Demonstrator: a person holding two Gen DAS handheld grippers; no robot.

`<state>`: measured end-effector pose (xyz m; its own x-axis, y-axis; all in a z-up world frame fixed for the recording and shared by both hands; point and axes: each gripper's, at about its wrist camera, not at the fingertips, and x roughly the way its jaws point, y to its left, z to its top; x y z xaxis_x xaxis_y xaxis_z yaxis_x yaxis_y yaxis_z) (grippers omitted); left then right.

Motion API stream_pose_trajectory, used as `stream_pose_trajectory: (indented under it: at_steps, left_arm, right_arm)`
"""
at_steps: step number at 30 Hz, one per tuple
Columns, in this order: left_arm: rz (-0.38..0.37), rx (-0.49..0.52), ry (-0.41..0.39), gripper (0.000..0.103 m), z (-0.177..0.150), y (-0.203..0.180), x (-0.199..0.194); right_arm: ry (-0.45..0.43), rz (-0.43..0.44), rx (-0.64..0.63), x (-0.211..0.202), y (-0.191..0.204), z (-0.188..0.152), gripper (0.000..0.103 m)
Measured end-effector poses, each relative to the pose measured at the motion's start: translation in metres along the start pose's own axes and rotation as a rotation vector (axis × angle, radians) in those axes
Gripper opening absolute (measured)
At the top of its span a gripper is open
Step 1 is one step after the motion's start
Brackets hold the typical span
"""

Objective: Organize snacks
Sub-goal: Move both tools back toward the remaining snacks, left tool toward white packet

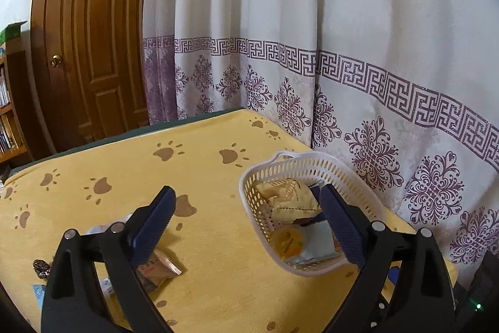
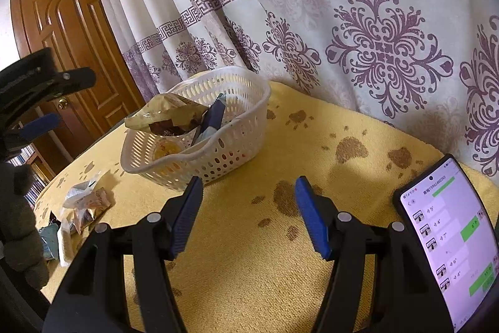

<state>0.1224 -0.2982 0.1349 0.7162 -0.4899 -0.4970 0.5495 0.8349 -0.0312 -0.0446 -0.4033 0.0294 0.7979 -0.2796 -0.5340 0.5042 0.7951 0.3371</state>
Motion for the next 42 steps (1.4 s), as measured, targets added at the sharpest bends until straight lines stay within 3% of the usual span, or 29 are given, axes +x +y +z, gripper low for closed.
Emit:
stream_pose_trajectory:
  at_steps: [13, 25, 42]
  left_arm:
    - [0.007, -0.022, 0.001, 0.096, -0.011, 0.019, -0.03]
    - [0.07, -0.132, 0.002, 0.096, -0.032, 0.078, -0.067]
    - [0.289, -0.376, 0.041, 0.097, -0.087, 0.206, -0.126]
  right_arm:
    - [-0.003, -0.035, -0.008, 0.0, 0.001, 0.0, 0.063]
    - [-0.01, -0.068, -0.015, -0.005, 0.003, 0.0, 0.063]
    - [0.039, 0.08, -0.079, -0.024, 0.052, -0.012, 0.071]
